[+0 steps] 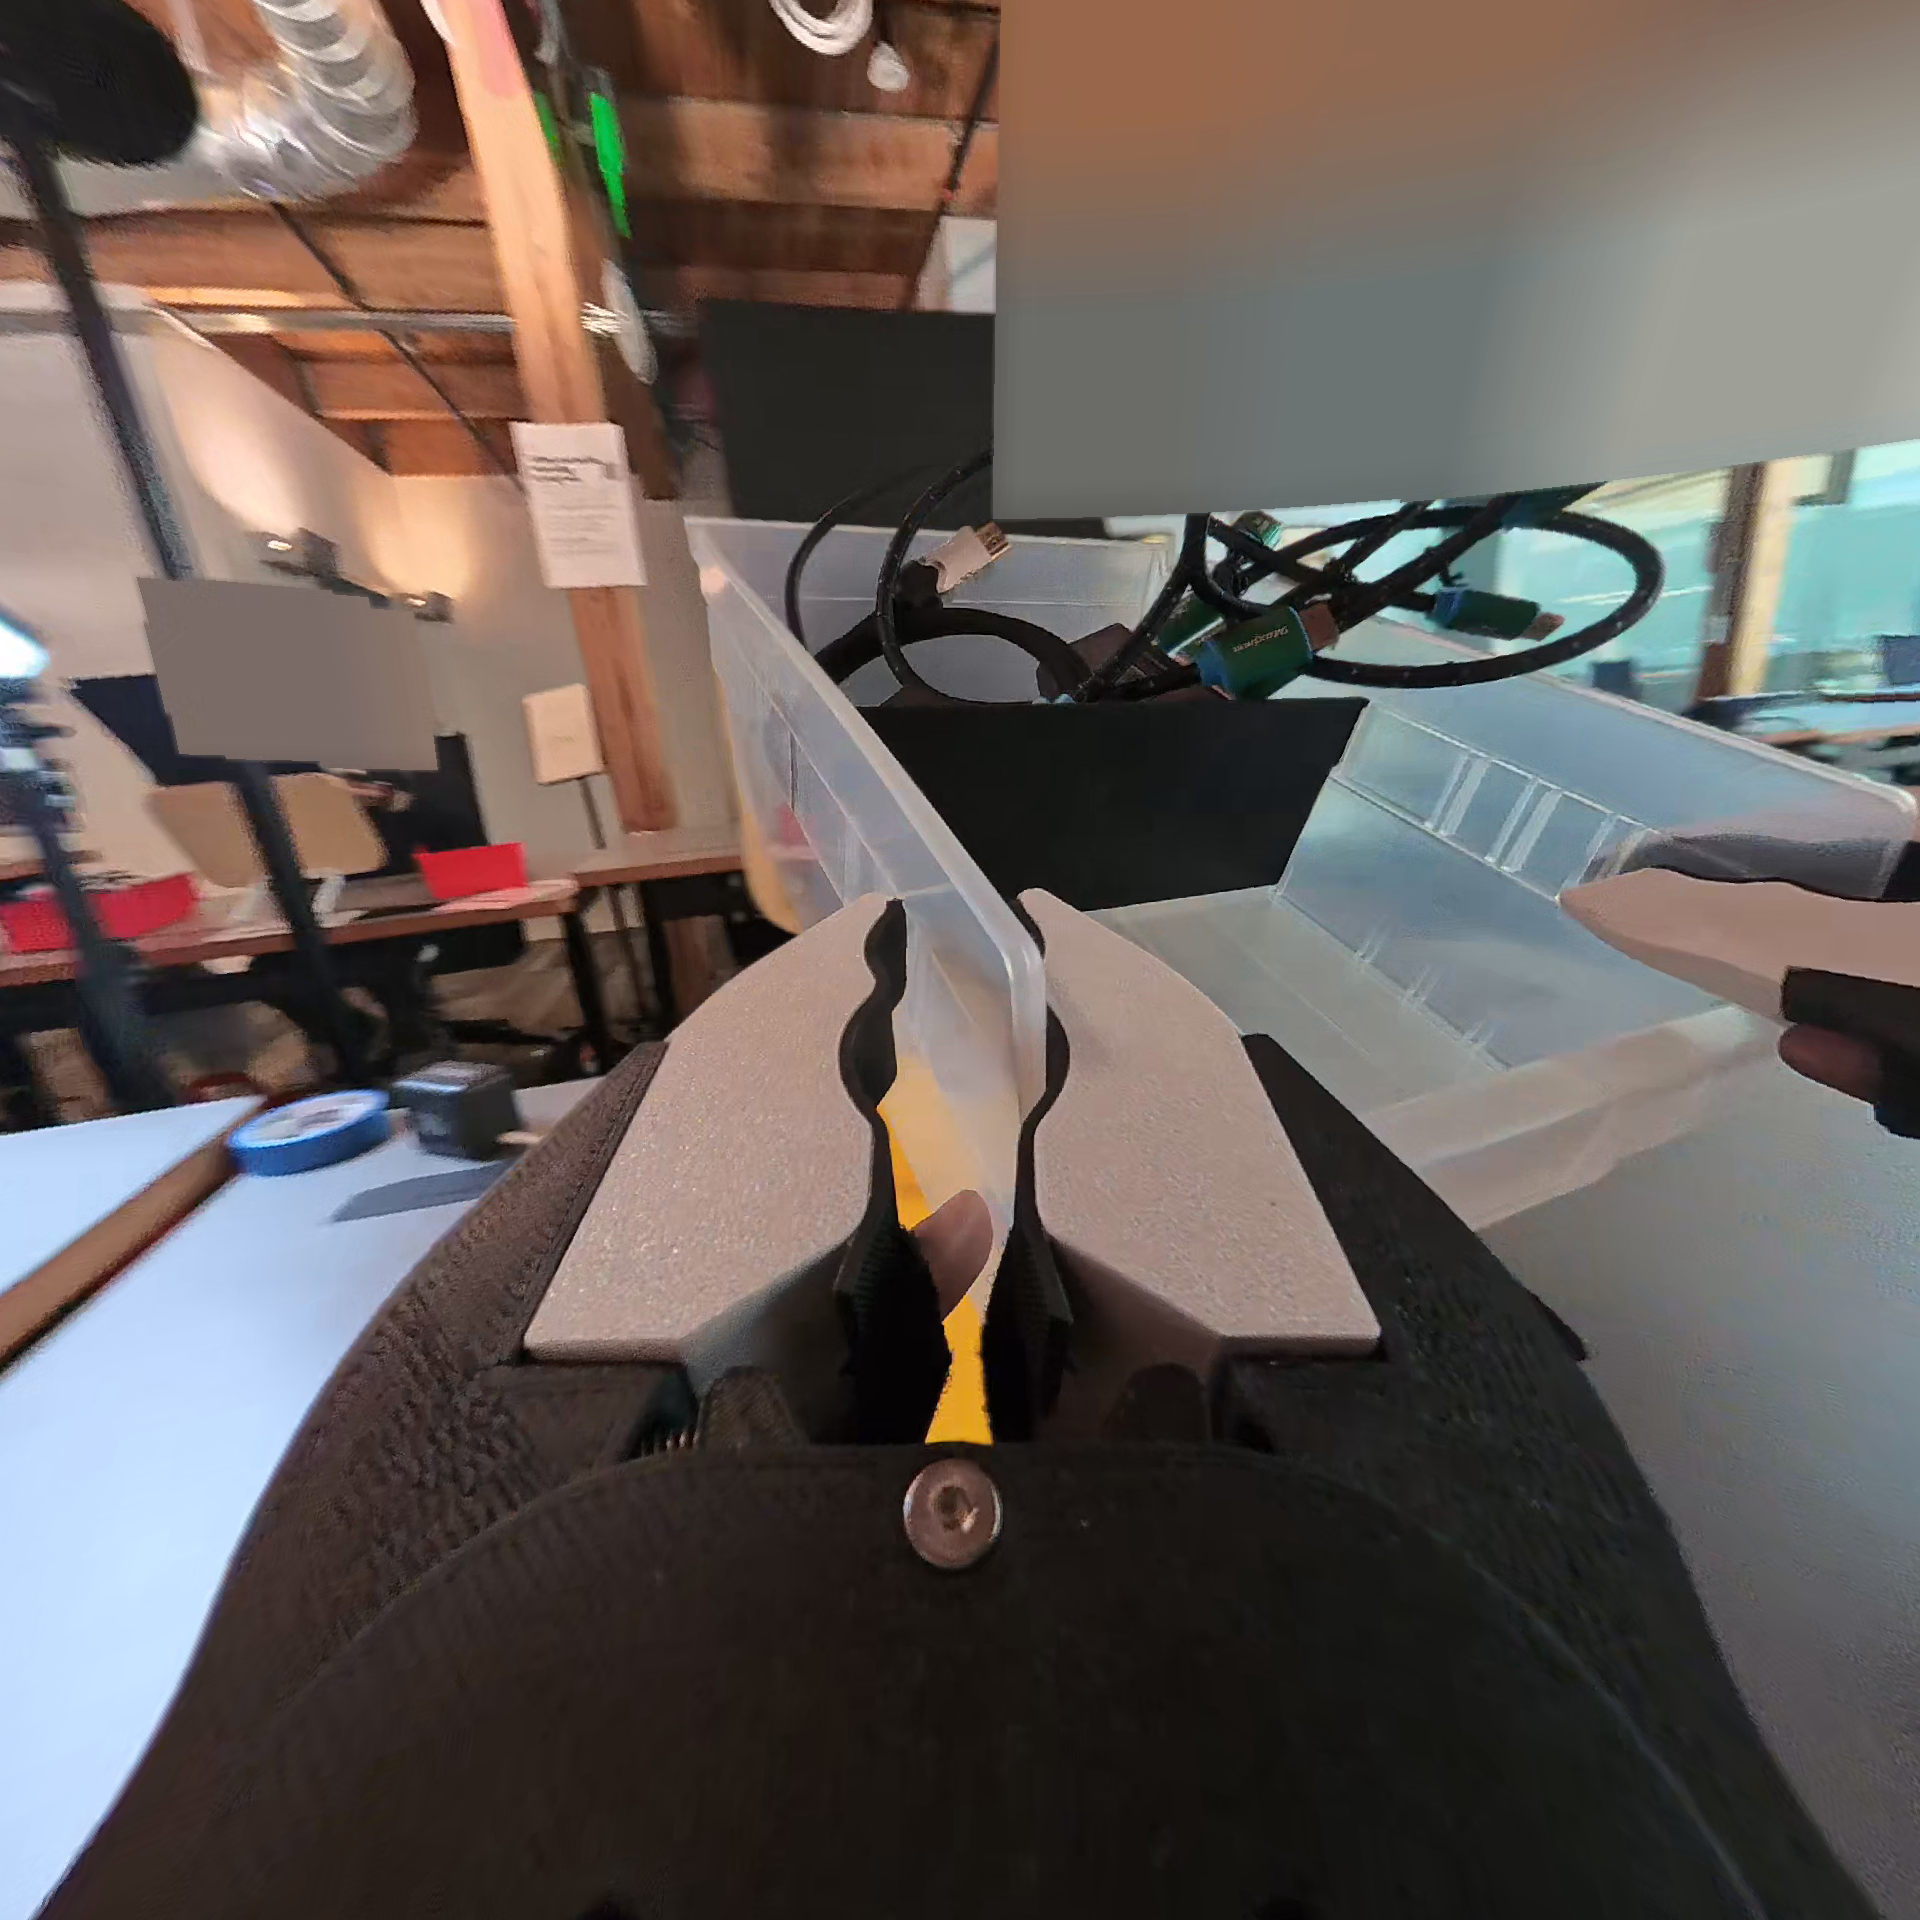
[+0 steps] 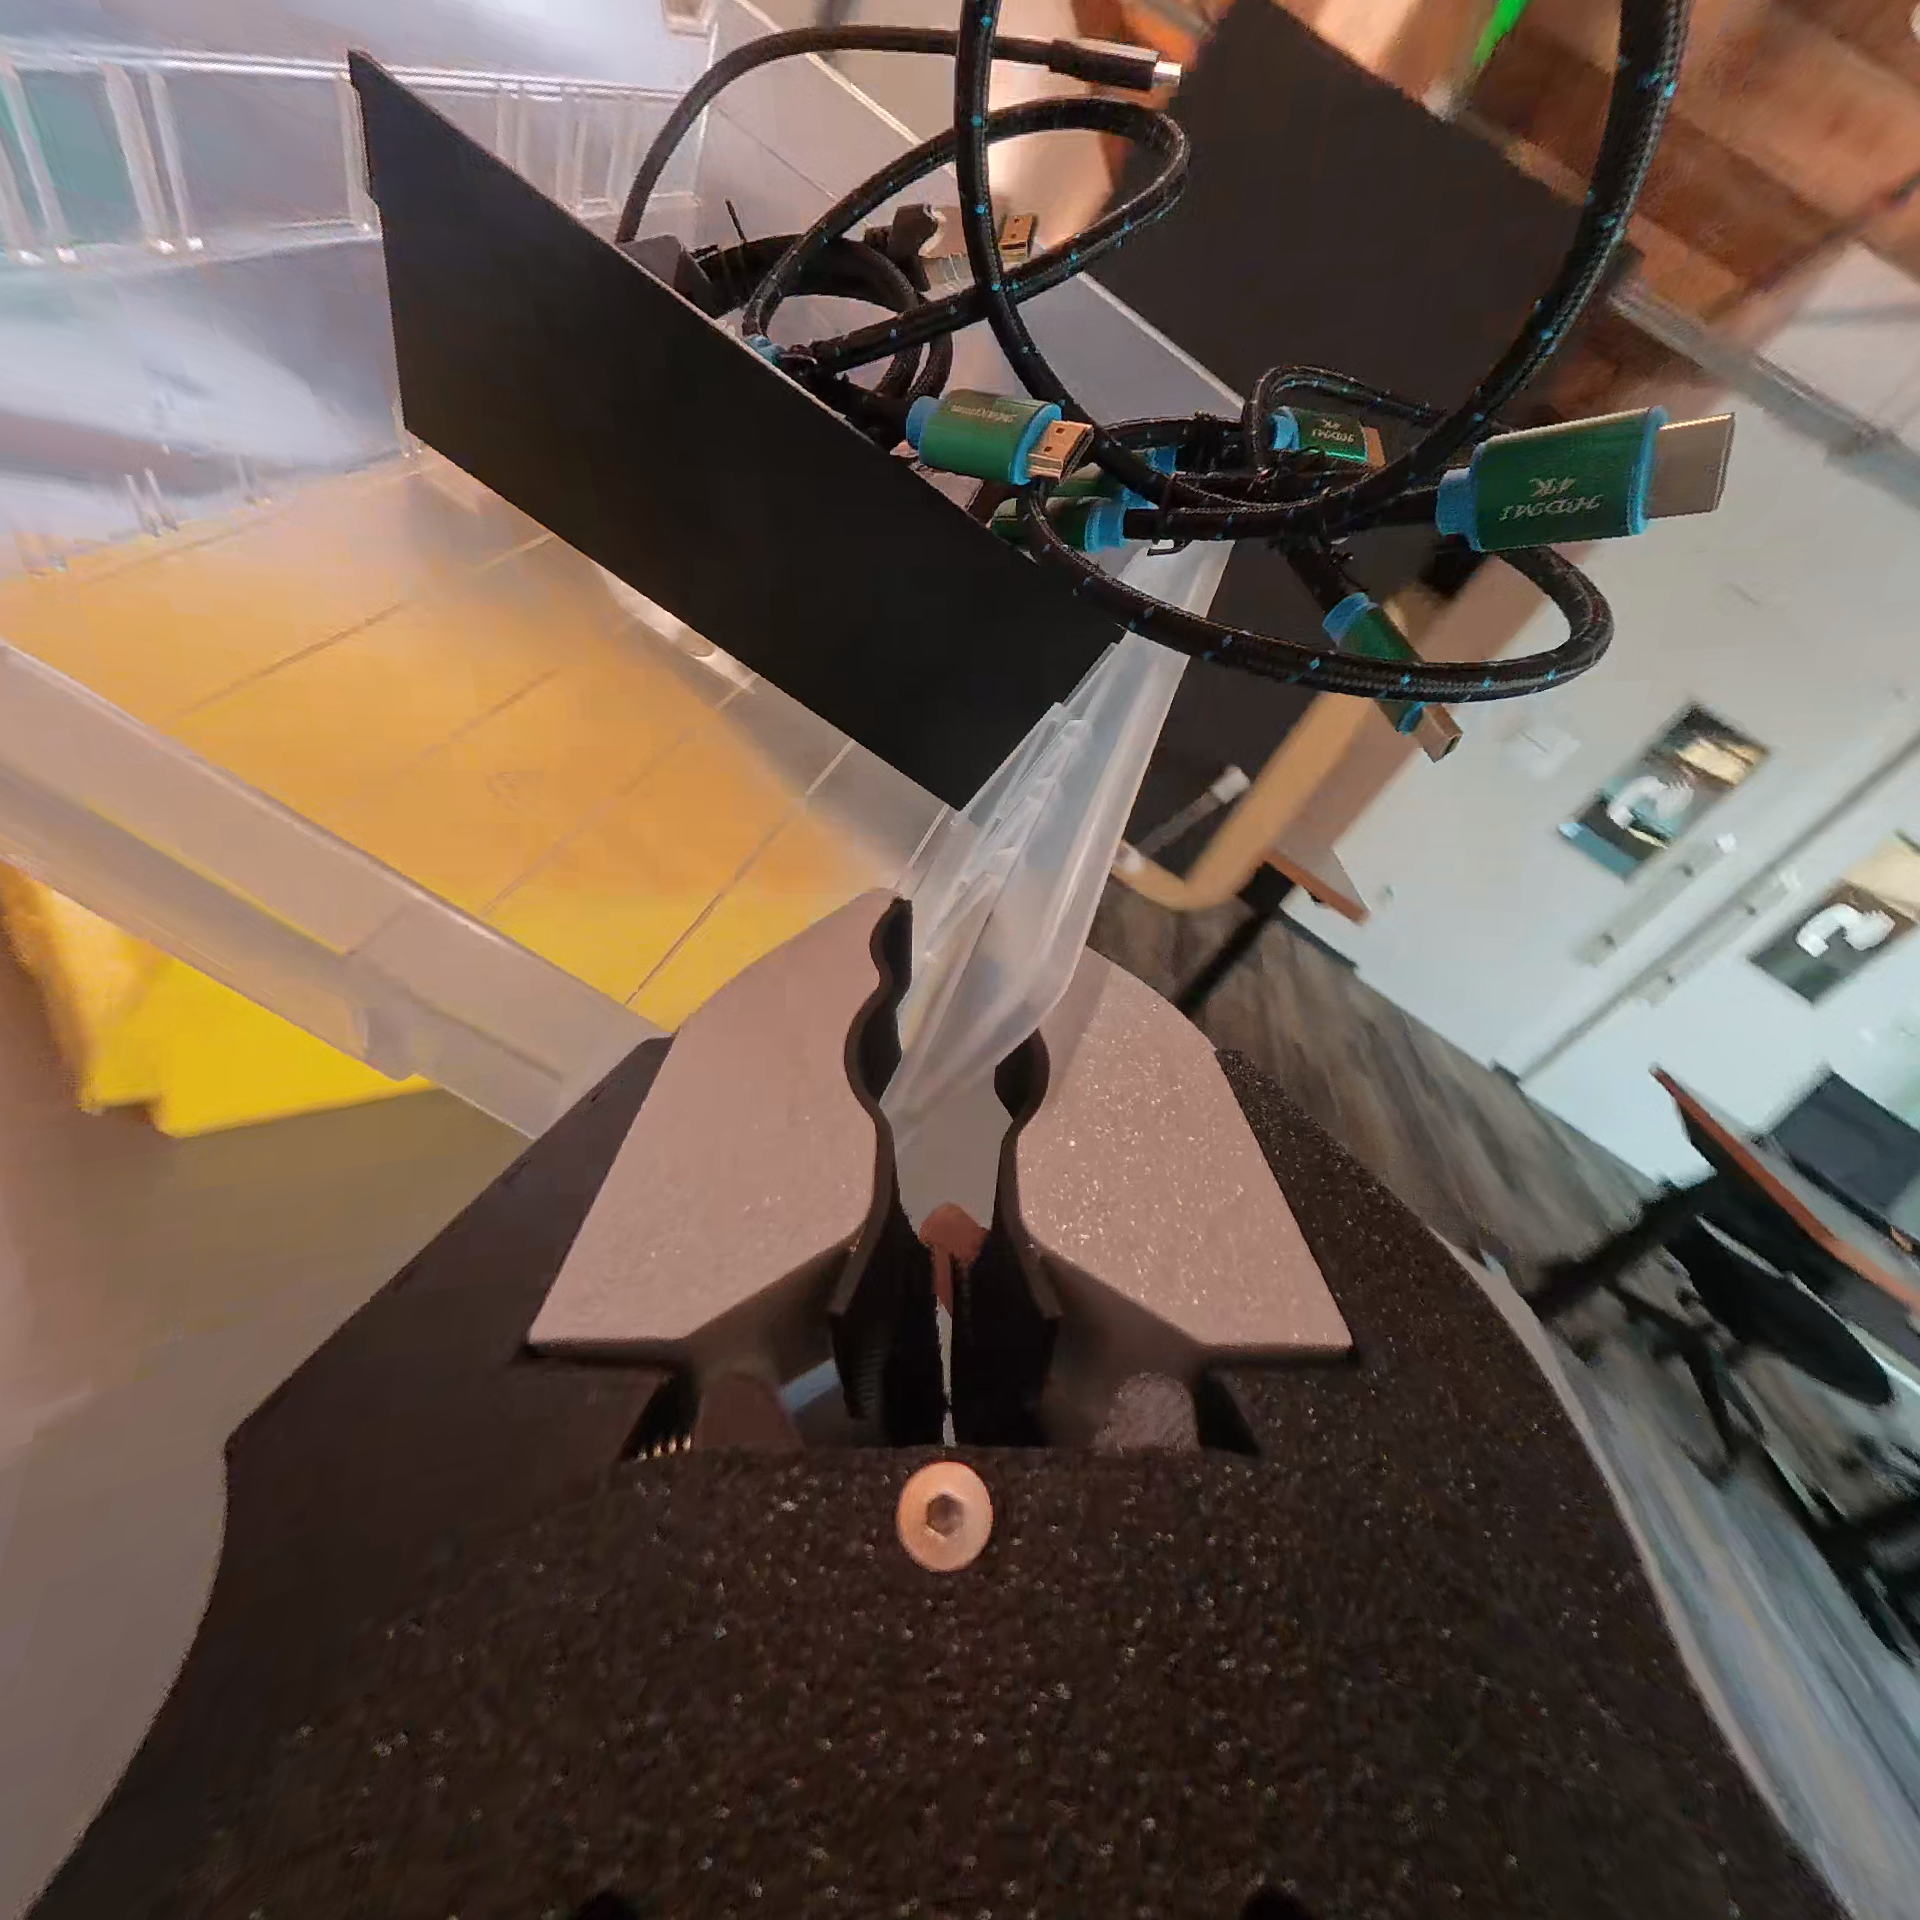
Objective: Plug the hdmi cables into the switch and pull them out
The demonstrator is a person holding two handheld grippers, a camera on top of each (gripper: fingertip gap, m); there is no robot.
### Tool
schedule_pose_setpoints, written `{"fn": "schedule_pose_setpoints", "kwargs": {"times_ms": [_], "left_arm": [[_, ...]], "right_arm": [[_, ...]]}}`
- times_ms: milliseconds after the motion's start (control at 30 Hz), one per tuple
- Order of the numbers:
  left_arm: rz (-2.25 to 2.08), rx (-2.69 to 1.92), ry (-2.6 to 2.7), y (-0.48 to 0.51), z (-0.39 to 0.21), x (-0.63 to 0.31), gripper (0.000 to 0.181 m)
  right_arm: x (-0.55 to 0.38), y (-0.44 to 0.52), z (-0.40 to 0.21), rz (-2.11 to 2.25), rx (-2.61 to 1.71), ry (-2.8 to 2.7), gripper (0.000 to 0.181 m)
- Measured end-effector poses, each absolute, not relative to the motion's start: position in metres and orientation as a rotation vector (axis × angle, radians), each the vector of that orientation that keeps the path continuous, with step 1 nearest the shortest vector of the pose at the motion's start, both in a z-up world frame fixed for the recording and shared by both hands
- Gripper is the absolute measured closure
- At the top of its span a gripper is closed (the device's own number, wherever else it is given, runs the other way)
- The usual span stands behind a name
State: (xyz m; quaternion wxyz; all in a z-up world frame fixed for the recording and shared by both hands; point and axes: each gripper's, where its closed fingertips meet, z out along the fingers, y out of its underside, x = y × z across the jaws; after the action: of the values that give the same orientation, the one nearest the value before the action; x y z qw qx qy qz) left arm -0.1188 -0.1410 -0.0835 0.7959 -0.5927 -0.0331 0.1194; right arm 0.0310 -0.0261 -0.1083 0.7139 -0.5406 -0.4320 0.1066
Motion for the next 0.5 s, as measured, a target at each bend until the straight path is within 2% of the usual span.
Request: {"fn": "schedule_pose_setpoints", "kwargs": {"times_ms": [267,500], "left_arm": [[0.608,-1.275,-0.247,-0.269,-0.082,-0.224,0.16],[0.699,-1.301,-0.412,-0.347,-0.126,-0.284,0.159]], "right_arm": [[-0.133,-0.108,-0.113,0.62,-0.994,-1.138,0.167],[-0.223,-0.177,-0.153,0.746,-0.905,-1.289,0.166]]}}
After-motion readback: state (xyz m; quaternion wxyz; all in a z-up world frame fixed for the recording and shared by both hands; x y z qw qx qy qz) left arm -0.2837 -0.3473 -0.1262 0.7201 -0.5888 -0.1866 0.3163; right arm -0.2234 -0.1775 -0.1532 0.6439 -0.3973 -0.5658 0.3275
